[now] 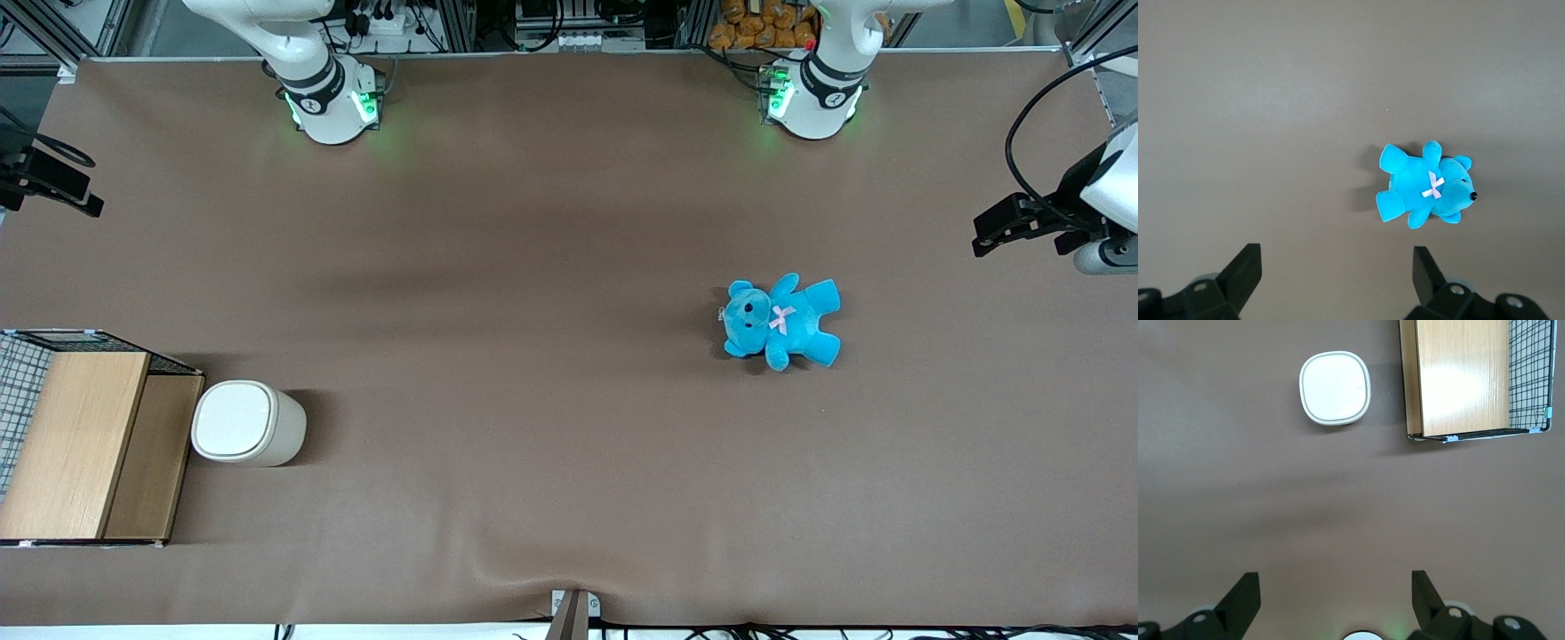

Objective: Open trash can with right arm
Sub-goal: 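Move the right gripper over the white trash can's lid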

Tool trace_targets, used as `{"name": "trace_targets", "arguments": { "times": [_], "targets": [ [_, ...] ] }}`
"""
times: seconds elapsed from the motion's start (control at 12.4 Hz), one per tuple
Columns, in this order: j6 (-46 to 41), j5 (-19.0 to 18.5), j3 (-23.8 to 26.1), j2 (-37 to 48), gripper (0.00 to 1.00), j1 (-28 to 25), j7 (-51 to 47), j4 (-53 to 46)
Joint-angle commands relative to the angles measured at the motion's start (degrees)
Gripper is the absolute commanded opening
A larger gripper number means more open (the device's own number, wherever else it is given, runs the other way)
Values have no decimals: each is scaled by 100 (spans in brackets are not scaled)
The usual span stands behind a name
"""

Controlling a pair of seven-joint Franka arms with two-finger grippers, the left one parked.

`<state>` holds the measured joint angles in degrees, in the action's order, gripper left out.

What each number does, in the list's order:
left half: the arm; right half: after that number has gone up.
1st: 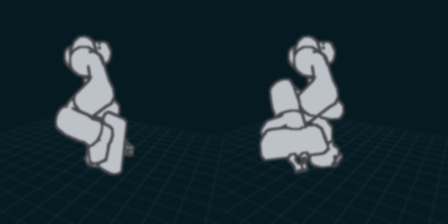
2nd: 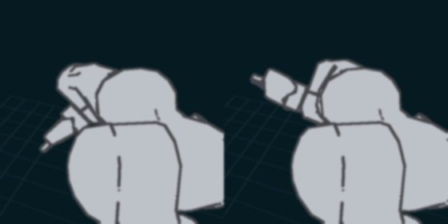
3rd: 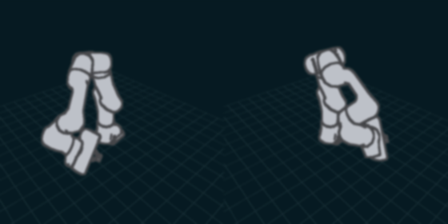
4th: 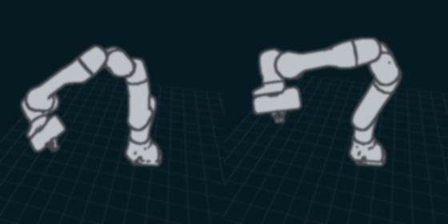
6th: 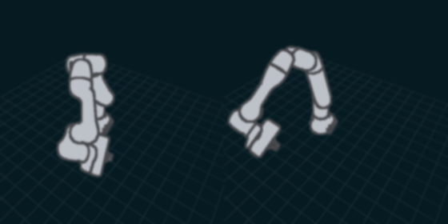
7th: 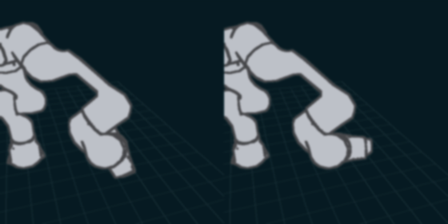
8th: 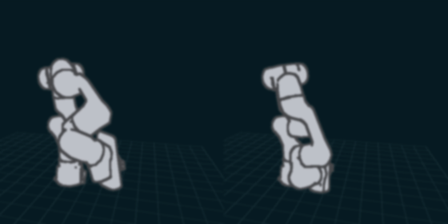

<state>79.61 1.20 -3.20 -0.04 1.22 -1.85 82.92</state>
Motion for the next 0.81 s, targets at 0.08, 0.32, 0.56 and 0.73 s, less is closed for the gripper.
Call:
{"name": "trace_targets", "arguments": {
  "times": [0.08, 0.32, 0.56, 0.73],
  "targets": [
    [-42, -68, 74, 92, 100, 72, 36, 40],
    [11, -50, 74, -127, 100, 89, 62, 40],
    [73, -76, 74, -916, 100, -16, 150, -397],
    [264, -85, 74, -1392, 100, -69, 168, -584]
  ]
}}
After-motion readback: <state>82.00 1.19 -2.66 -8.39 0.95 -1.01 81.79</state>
